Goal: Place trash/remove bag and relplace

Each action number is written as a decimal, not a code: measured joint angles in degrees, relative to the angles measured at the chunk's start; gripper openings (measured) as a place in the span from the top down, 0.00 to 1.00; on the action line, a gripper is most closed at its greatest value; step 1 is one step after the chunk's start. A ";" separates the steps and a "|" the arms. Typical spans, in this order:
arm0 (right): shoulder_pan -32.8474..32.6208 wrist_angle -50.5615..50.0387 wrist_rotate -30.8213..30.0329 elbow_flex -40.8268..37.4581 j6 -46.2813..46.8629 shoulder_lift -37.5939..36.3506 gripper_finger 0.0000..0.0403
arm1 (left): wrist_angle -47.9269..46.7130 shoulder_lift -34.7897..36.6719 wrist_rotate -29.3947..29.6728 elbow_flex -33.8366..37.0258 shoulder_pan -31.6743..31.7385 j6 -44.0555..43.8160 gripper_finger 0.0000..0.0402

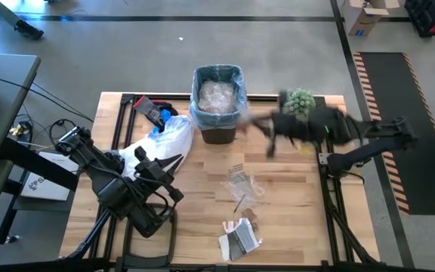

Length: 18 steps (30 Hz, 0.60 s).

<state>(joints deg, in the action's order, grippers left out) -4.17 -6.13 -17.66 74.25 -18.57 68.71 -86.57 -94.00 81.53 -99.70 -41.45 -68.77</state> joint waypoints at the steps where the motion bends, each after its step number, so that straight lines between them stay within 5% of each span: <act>1: 3.54 -0.12 2.88 2.95 -0.33 2.26 1.00 | -0.02 0.00 -0.06 0.00 0.00 0.00 0.97; 7: 19.55 -11.61 16.45 20.67 3.65 19.43 1.00 | 0.45 0.00 -0.36 0.00 0.02 0.00 0.97; 18: 29.82 -53.37 18.18 52.04 1.58 45.28 0.95 | 1.04 0.00 -0.49 0.00 -0.27 0.00 0.97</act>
<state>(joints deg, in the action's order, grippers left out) 25.64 -59.49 0.52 126.29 -16.99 114.00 -85.52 -94.00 81.04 -99.70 -41.72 -68.78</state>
